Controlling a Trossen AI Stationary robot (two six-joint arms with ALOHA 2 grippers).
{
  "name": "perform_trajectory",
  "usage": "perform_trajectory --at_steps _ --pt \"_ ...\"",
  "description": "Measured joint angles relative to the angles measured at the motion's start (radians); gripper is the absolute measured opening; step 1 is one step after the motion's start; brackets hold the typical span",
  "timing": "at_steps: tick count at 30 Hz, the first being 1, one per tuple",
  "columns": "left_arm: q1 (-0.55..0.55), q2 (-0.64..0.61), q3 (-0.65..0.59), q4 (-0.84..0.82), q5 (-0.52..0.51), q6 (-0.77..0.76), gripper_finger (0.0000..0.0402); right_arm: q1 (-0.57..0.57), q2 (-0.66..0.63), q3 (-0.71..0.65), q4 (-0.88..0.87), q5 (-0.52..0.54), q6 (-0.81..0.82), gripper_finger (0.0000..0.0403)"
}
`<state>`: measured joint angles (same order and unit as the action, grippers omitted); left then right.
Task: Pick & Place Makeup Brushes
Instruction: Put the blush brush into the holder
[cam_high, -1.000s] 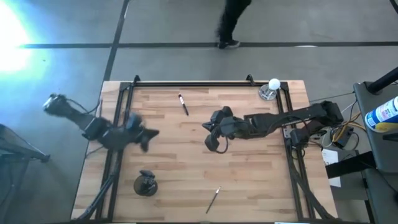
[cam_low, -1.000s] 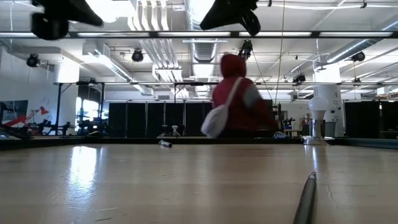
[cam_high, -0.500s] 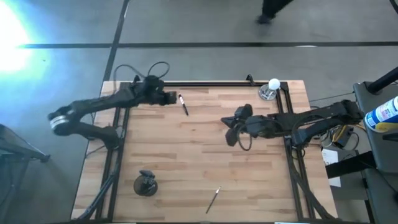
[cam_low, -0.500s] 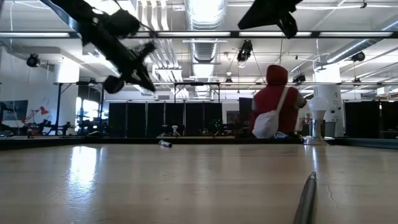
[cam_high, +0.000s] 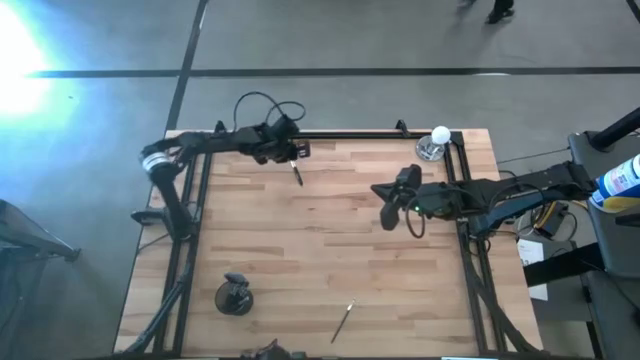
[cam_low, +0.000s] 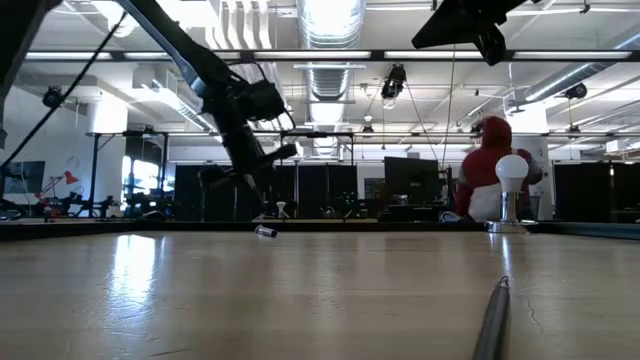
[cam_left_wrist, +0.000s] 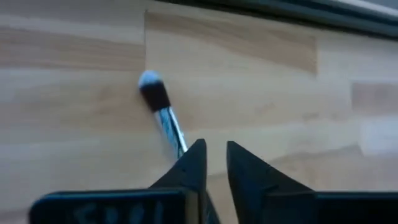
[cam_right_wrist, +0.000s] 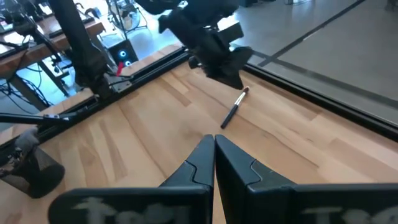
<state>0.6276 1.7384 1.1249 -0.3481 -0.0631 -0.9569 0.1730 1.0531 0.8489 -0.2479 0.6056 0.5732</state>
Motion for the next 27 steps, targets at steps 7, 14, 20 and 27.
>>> perform_trajectory --at_steps 7,14,20,27 --pt "0.013 0.142 0.198 -0.280 -0.175 -0.026 0.0116 0.006 -0.013 -0.013 0.000 -0.004 -0.002 0.0008" --pt "0.013 0.245 0.285 -0.290 -0.159 -0.080 0.0146 0.022 -0.013 -0.013 -0.003 -0.008 -0.022 0.0008" --pt "0.018 0.284 0.310 -0.288 -0.165 -0.084 0.0147 0.028 -0.013 -0.013 -0.003 -0.011 -0.027 0.0008" --pt "0.030 0.301 0.282 -0.271 -0.178 -0.072 0.0137 0.027 -0.013 -0.013 -0.005 -0.011 -0.027 0.0008"
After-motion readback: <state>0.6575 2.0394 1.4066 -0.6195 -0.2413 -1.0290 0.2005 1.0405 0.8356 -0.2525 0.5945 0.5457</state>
